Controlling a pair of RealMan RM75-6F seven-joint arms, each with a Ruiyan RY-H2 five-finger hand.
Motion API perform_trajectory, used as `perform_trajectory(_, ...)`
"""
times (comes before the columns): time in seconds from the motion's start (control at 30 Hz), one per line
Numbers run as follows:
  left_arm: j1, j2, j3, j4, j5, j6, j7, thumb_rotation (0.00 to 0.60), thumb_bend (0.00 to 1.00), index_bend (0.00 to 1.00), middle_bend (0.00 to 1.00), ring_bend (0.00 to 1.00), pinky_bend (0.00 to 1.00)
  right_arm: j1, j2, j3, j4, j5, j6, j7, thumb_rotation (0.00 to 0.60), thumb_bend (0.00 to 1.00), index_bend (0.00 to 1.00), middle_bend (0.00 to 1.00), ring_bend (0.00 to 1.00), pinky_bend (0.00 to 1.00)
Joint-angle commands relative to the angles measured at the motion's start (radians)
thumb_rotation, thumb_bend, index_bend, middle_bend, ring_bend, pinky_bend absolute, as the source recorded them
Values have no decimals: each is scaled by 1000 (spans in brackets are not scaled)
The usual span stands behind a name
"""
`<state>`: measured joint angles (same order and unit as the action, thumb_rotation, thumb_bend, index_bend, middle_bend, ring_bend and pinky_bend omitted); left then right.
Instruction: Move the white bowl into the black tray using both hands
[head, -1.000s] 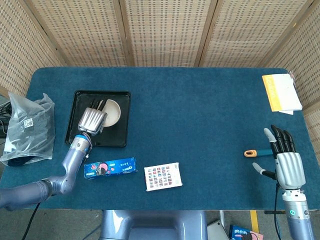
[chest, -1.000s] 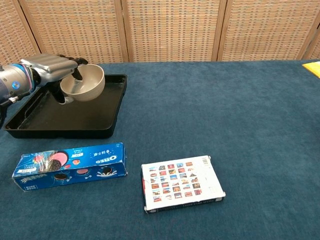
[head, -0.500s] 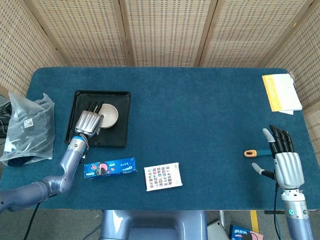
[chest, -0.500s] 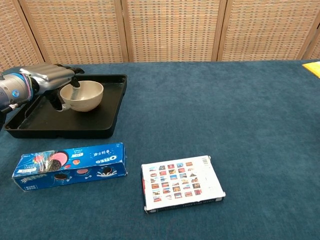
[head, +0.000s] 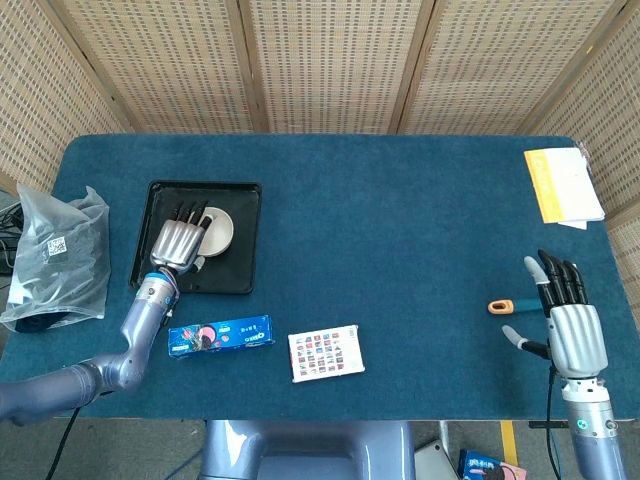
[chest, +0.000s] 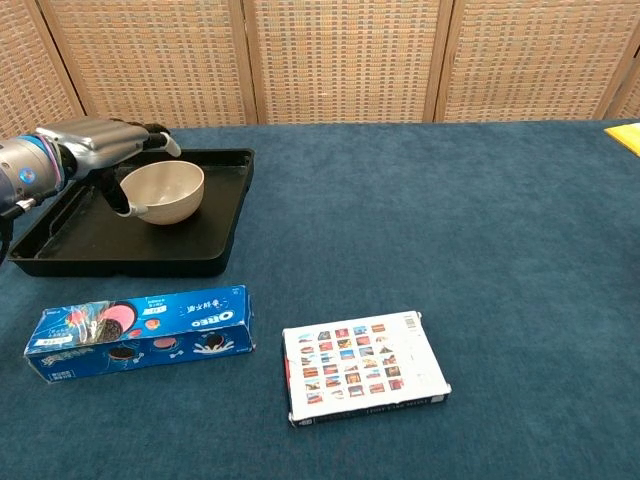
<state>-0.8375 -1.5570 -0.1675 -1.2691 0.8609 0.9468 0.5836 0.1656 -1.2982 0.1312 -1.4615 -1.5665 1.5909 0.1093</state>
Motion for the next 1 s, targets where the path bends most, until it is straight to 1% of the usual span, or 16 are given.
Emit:
perform_trajectory(0.03, 70, 129, -16, -218, 78, 112, -74, 600, 290, 39, 0, 0, 0, -2, 4, 0, -9, -4, 5, 4, 600, 208, 0, 0, 0, 0)
perform_trajectory(0.13, 124, 189, 1, -330, 145, 212, -84, 600, 241, 1, 0, 0, 0, -4, 9, -2, -16, -11, 12, 0, 600, 208, 0, 0, 0, 0)
perform_trajectory(0.2, 179, 229, 24, -410, 200, 311, -77, 600, 186, 0, 0, 0, 0, -6, 11, -6, -23, -21, 17, -10, 600, 208, 0, 0, 0, 0)
perform_trajectory(0.27, 246, 256, 55, -474, 269, 430, -69, 600, 175, 0, 0, 0, 0, -7, 15, -12, -31, -30, 17, -28, 600, 208, 0, 0, 0, 0)
perform_trajectory(0.37, 317, 268, 95, -512, 337, 538, -61, 600, 133, 0, 0, 0, 0, -7, 19, -19, -44, -34, 10, -54, 600, 208, 0, 0, 0, 0)
perform_trajectory(0.47, 380, 275, 132, -540, 372, 611, -53, 600, 86, 0, 0, 0, 0, -7, 21, -24, -54, -35, 1, -83, 600, 206, 0, 0, 0, 0)
perform_trajectory(0.57, 435, 282, 169, -554, 400, 654, -60, 600, 74, 0, 0, 0, 0, -8, 24, -32, -69, -29, -15, -122, 600, 205, 0, 0, 0, 0)
perform_trajectory(0.8, 525, 298, 243, -532, 457, 690, -76, 600, 73, 0, 0, 0, 0, -6, 51, -53, -115, -1, -79, -248, 600, 201, 0, 0, 0, 0)
perform_trajectory(1.0, 572, 320, 264, -517, 514, 717, -123, 600, 73, 0, 0, 0, 0, -1, 64, -61, -152, -1, -101, -320, 600, 202, 0, 0, 0, 0)
